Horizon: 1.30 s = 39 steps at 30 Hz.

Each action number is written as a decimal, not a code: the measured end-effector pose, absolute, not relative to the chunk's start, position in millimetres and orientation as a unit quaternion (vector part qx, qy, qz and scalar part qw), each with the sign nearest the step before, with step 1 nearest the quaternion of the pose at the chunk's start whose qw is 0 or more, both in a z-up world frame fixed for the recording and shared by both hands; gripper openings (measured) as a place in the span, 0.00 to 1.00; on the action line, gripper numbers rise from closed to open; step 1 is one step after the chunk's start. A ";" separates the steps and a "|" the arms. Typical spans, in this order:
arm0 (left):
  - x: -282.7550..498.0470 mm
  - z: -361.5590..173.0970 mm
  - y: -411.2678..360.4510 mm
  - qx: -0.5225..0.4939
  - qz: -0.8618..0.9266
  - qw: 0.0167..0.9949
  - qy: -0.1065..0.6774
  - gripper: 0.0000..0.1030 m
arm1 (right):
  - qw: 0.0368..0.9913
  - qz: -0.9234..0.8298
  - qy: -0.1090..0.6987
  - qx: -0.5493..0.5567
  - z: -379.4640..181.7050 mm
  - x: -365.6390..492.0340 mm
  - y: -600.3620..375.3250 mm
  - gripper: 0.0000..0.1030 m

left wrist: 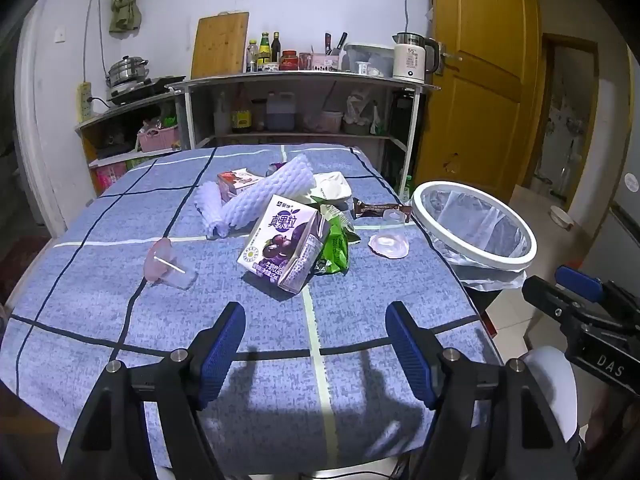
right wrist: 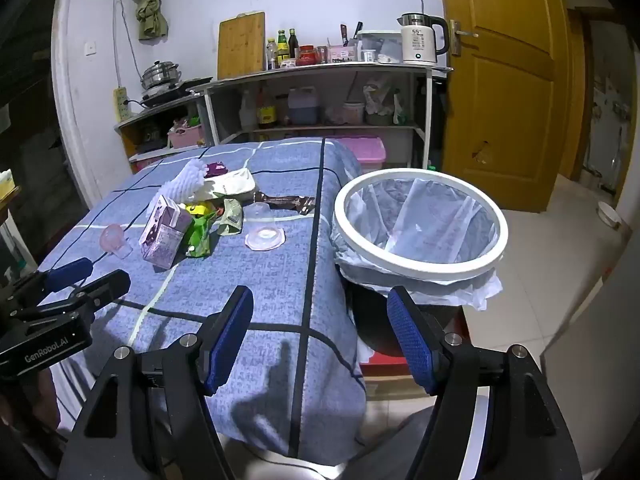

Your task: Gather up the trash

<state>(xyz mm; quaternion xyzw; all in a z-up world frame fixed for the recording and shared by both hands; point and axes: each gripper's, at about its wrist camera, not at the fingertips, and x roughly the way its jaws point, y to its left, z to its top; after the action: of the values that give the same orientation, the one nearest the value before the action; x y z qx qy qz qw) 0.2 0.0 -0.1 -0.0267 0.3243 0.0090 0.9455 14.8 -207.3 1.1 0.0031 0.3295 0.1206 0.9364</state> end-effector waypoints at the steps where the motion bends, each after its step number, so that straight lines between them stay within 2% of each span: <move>1: 0.1 0.0 0.0 -0.026 0.009 0.946 0.324 0.70 | 0.938 0.122 0.325 0.006 1.2 14.7 -207.5 0.68; 39: 3.5 -2.2 -0.6 -0.026 0.009 0.946 0.322 0.70 | 0.940 0.121 0.319 0.001 5.6 12.5 -206.1 0.68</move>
<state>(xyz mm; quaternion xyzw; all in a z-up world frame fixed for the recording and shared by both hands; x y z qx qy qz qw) 3.5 -0.6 -2.2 -0.0257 0.3216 0.0089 0.9465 12.5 -206.1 5.6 0.0009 0.3193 0.1205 0.9400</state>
